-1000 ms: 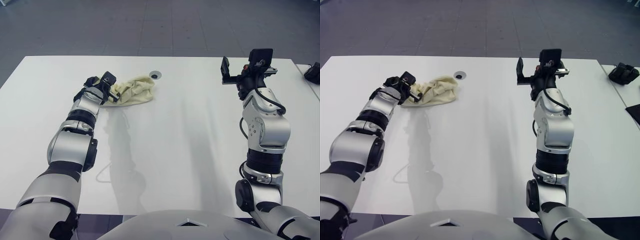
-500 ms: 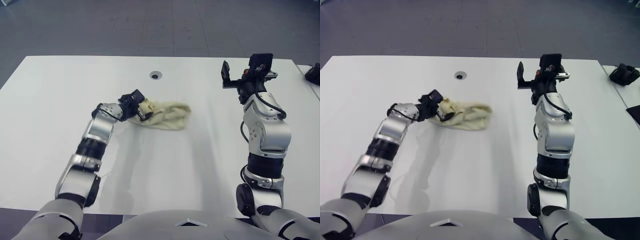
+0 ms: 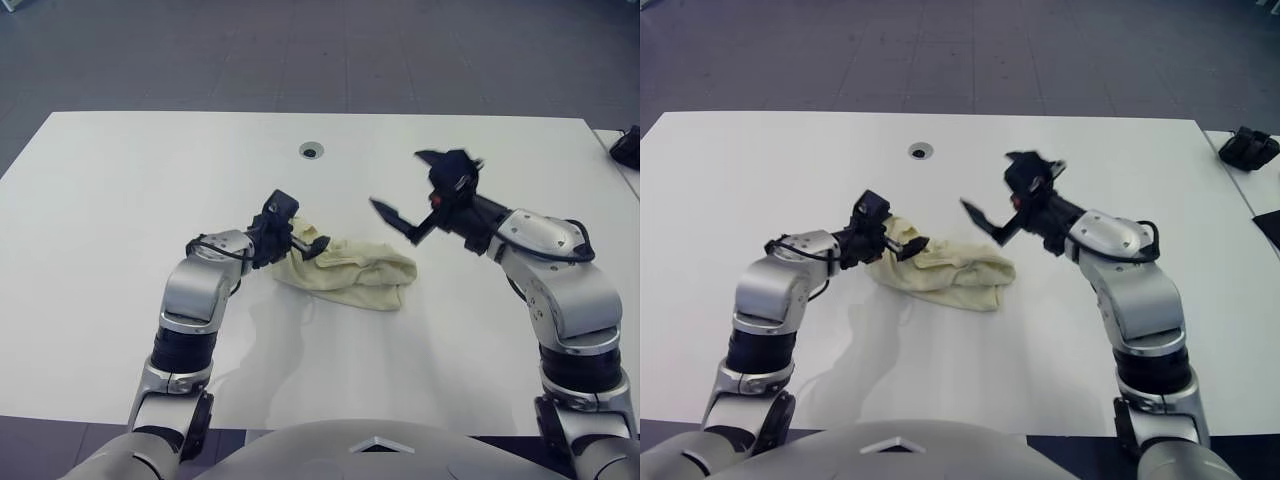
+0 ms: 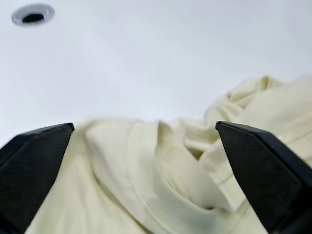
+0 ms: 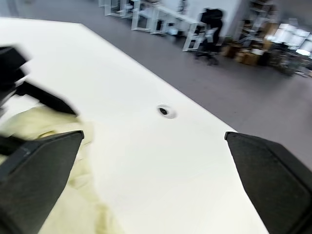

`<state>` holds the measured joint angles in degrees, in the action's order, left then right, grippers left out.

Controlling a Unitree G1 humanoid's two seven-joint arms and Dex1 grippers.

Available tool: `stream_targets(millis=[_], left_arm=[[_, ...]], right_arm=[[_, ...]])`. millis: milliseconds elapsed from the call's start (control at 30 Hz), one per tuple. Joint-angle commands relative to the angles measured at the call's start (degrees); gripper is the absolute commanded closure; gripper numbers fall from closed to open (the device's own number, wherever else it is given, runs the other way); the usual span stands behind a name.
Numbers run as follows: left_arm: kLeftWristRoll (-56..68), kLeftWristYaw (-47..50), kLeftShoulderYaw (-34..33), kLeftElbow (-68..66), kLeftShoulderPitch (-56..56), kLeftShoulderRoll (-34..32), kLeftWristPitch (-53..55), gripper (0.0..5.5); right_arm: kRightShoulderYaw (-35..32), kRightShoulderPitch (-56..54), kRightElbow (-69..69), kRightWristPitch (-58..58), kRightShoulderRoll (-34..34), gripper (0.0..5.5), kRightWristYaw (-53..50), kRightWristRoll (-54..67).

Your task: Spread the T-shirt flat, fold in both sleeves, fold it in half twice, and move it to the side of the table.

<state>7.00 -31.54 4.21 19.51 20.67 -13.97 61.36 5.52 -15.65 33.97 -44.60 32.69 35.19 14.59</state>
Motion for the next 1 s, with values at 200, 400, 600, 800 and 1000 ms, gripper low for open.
stream_targets(millis=[200, 400, 600, 800, 1000], left_arm=[[4.84, 5.20, -9.56, 0.44, 8.78, -1.80, 3.91, 0.10], [5.56, 7.58, -11.82, -0.79, 11.55, -3.82, 3.28, 0.10], [6.20, 8.63, -9.67, -0.45, 10.77, -5.01, 2.69, 0.10], [6.72, 9.36, -8.47, -0.67, 10.55, -5.56, 2.16, 0.10], [7.37, 9.87, -7.76, -0.61, 9.76, -5.37, 1.93, 0.10]], right_arm=[[9.99, 1.11, -0.66, 7.73, 9.37, 0.13, 8.64, -5.20], [12.84, 1.47, -4.59, 12.23, 10.65, 0.13, 8.79, -10.16], [14.45, 2.32, -7.47, 14.63, 9.86, 0.13, 7.51, -14.93], [14.32, 2.69, -7.65, 15.09, 8.94, 0.13, 7.00, -16.45], [13.60, 2.33, -6.41, 14.56, 8.48, 0.13, 6.88, -16.31]])
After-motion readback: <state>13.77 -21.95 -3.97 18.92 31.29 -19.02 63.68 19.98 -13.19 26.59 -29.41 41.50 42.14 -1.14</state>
